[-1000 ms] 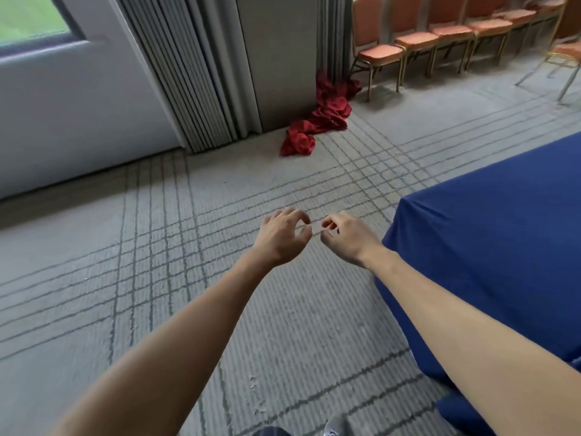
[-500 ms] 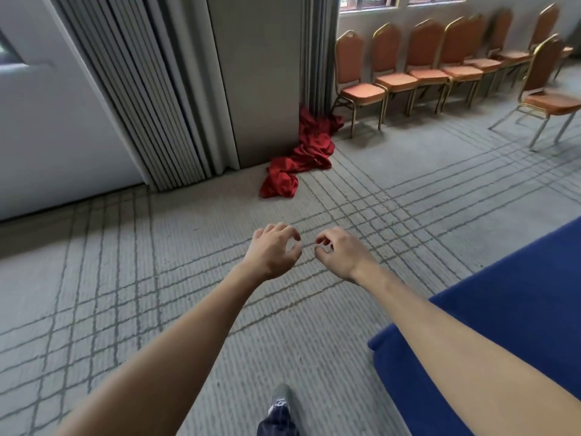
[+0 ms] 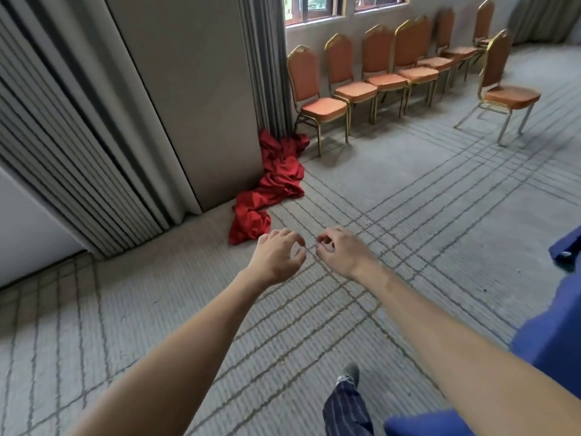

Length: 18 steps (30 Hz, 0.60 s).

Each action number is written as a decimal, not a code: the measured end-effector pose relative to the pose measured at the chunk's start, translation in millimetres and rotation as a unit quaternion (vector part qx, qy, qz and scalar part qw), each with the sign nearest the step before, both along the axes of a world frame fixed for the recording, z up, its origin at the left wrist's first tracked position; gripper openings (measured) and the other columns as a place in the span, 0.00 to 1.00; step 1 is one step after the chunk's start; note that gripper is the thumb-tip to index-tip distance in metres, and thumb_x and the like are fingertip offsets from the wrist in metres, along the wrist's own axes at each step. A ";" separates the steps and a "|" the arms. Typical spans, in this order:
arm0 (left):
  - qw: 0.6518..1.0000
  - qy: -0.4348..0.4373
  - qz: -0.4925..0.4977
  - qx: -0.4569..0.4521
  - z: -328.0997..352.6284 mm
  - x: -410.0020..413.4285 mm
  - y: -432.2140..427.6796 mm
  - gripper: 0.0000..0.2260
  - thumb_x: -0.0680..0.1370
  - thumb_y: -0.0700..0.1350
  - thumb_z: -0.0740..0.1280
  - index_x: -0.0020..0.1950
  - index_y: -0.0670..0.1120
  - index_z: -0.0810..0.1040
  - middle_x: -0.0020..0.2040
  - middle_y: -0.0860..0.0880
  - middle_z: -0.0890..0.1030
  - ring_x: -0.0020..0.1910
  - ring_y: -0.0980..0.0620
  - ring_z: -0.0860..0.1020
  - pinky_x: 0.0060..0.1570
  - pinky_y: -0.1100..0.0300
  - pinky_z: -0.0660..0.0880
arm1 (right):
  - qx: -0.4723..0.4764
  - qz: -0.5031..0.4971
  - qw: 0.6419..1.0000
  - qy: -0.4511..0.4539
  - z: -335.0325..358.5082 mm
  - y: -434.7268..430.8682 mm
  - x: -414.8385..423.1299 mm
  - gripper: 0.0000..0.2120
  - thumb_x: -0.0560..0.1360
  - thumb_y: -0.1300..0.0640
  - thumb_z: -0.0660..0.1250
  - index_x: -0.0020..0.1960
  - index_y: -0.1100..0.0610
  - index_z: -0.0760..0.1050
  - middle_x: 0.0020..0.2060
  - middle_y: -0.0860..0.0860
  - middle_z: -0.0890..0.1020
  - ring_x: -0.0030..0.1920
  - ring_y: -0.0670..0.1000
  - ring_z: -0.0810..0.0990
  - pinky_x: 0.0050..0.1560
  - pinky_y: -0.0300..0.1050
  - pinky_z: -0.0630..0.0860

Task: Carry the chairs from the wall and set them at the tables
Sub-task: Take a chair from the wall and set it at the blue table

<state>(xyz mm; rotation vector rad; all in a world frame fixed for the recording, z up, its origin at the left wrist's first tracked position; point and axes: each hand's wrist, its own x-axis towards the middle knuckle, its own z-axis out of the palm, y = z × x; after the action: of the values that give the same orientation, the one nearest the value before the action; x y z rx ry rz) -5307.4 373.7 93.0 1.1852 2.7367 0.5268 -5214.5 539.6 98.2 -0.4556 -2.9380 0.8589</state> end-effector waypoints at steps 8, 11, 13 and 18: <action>1.000 0.014 0.014 -0.012 10.0 -160.8 176.9 0.13 0.79 0.55 0.63 0.61 0.53 0.77 0.64 0.52 0.76 0.67 0.48 0.70 0.64 0.49 0.64 | -0.008 -0.011 1.000 -0.007 -16.7 167.1 -161.5 0.16 0.76 0.47 0.63 0.60 0.52 0.77 0.56 0.51 0.79 0.57 0.53 0.77 0.59 0.49 0.73; 1.000 0.015 0.010 -0.003 11.7 -215.0 232.5 0.13 0.78 0.54 0.63 0.60 0.52 0.78 0.64 0.52 0.77 0.66 0.48 0.71 0.64 0.50 0.65 | -0.035 -0.028 0.999 -0.002 -11.7 222.2 -214.7 0.16 0.76 0.46 0.64 0.59 0.53 0.78 0.55 0.52 0.80 0.56 0.53 0.78 0.58 0.48 0.74; 1.000 0.014 -0.001 -0.007 8.1 -247.5 266.1 0.13 0.78 0.54 0.63 0.60 0.52 0.78 0.63 0.52 0.77 0.66 0.49 0.71 0.64 0.50 0.64 | -0.040 -0.025 0.999 -0.006 -11.6 252.4 -245.9 0.16 0.76 0.46 0.64 0.59 0.52 0.79 0.56 0.51 0.80 0.56 0.52 0.78 0.59 0.49 0.74; 1.000 0.002 -0.020 -0.001 -17.2 -349.9 364.6 0.13 0.78 0.54 0.63 0.60 0.52 0.77 0.62 0.53 0.77 0.65 0.50 0.71 0.65 0.52 0.63 | -0.042 -0.035 0.998 -0.018 -25.4 341.1 -342.8 0.19 0.76 0.42 0.61 0.59 0.53 0.79 0.55 0.50 0.80 0.57 0.51 0.77 0.60 0.51 0.74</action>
<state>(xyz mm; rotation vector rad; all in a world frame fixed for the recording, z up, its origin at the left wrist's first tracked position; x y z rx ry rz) -5657.3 738.3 75.9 1.2388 2.7094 0.5175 -5557.3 880.7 72.8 -0.5822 -2.9076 0.9786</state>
